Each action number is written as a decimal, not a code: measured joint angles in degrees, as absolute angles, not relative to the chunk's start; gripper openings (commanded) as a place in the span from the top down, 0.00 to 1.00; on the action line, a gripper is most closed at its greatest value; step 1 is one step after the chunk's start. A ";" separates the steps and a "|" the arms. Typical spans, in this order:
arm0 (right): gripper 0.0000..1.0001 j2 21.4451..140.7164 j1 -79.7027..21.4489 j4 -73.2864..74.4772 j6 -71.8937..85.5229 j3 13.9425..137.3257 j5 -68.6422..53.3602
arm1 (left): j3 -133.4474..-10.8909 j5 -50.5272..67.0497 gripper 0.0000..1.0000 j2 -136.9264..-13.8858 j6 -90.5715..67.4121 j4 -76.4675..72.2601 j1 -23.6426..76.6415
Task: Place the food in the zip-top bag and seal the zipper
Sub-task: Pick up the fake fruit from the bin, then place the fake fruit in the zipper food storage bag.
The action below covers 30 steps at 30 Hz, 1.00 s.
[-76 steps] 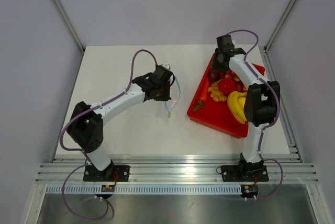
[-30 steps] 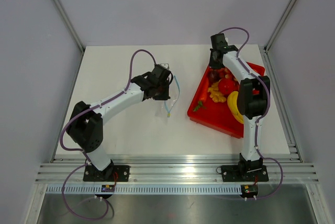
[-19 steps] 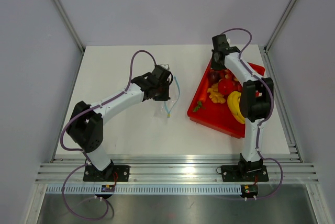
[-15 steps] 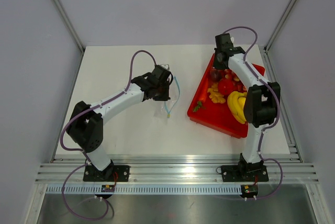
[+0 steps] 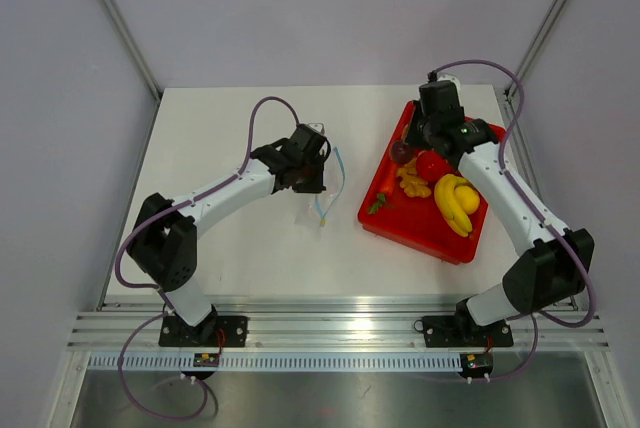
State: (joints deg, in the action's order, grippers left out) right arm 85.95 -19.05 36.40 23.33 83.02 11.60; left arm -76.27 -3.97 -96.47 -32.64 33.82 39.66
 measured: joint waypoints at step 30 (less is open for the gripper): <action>1.00 90.96 -36.47 25.76 39.40 79.07 4.86 | -76.77 -2.22 1.00 -93.80 -33.06 34.13 39.66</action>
